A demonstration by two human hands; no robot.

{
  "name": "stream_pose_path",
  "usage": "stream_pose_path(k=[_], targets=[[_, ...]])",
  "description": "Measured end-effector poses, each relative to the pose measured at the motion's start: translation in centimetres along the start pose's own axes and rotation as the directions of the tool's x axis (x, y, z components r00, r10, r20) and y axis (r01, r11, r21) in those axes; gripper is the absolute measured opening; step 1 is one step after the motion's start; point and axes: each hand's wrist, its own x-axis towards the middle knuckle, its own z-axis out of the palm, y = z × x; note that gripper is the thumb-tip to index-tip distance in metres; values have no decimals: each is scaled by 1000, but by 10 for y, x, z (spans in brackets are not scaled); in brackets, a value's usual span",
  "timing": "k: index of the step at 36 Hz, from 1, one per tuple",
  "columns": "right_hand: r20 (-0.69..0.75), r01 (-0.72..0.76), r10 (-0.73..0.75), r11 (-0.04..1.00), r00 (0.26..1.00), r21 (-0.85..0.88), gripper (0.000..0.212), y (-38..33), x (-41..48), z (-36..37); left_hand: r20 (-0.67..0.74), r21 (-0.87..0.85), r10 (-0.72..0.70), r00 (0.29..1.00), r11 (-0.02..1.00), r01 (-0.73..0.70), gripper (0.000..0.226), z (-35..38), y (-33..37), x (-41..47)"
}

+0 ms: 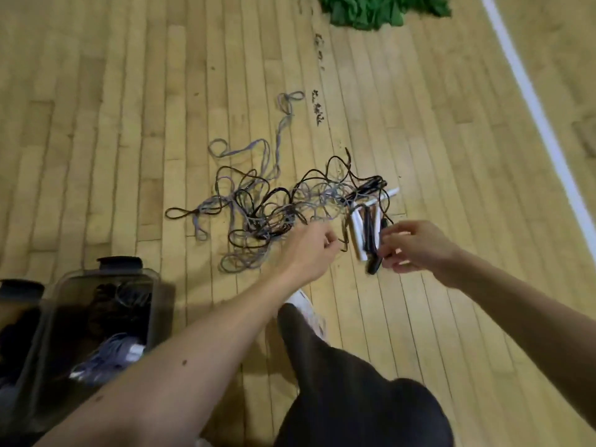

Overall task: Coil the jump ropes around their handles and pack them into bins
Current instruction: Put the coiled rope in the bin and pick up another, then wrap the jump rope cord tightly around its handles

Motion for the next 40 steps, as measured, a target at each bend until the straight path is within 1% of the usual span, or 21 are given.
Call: stream_pose_path(k=[3, 6, 8, 9, 12, 14, 16, 18, 21, 23, 25, 27, 29, 30, 32, 34, 36, 38, 40], targets=[[3, -91, 91, 995, 996, 28, 14, 55, 30, 2, 87, -8, -100, 991, 995, 101, 15, 42, -6, 26], [3, -137, 137, 990, 991, 29, 16, 87, 68, 14, 141, -53, -193, 971, 978, 202, 12, 78, -17, 57], [4, -142, 142, 990, 990, 18, 19, 97, 93, 27, 145, -41, -215, 966, 974, 223, 12, 94, -24, 77], [-1, -139, 139, 990, 990, 9, 20, 100, 105, 33, 132, -17, -214, 968, 976, 218, 16, 100, -26, 87], [-15, -116, 115, 992, 993, -40, 27, 105, 142, 51, 84, 123, -182, 980, 978, 171, 40, 113, -37, 117], [-23, -120, 119, 992, 993, -47, 29, 105, 165, 62, 108, 284, -126, 986, 954, 91, 52, 122, -49, 135], [-31, -128, 127, 991, 991, -30, 31, 105, 182, 70, 179, 474, -95, 979, 881, -1, 56, 129, -59, 148], [-22, -160, 160, 987, 987, 17, 34, 106, 199, 80, 268, 632, -121, 956, 771, -79, 54, 138, -69, 156], [-17, -209, 211, 975, 977, 73, 31, 108, 214, 89, 330, 736, -132, 935, 656, -168, 52, 146, -76, 156], [-7, -252, 255, 960, 967, 120, 26, 109, 219, 94, 364, 758, -94, 927, 608, -236, 41, 146, -77, 153], [-2, -287, 291, 944, 957, 163, 21, 110, 218, 96, 413, 743, -70, 908, 603, -291, 34, 144, -80, 148], [-7, -300, 308, 929, 951, 216, 22, 109, 215, 96, 426, 693, -21, 904, 649, -312, 29, 140, -82, 144], [48, -357, 364, 863, 930, 357, 19, 106, 208, 94, 398, 599, 79, 914, 733, -324, 25, 131, -84, 139], [87, -386, 387, 822, 918, 419, 18, 103, 204, 92, 388, 549, 125, 913, 765, -338, 28, 124, -83, 135], [156, -423, 398, 780, 904, 461, 14, 97, 196, 85, 373, 478, 222, 901, 786, -392, 40, 110, -79, 127], [215, -429, 371, 777, 904, 461, 10, 84, 183, 77, 309, 449, 341, 888, 771, -452, 55, 93, -71, 117], [257, -421, 340, 812, 904, 405, 12, 65, 163, 64, 225, 446, 455, 862, 738, -506, 62, 74, -63, 106], [303, -407, 315, 856, 899, 318, 12, 42, 140, 52, 134, 444, 571, 810, 696, -564, 53, 53, -54, 96], [311, -374, 303, 906, 901, 199, 3, 20, 117, 42, 69, 434, 620, 781, 687, -583, 47, 28, -39, 86]])
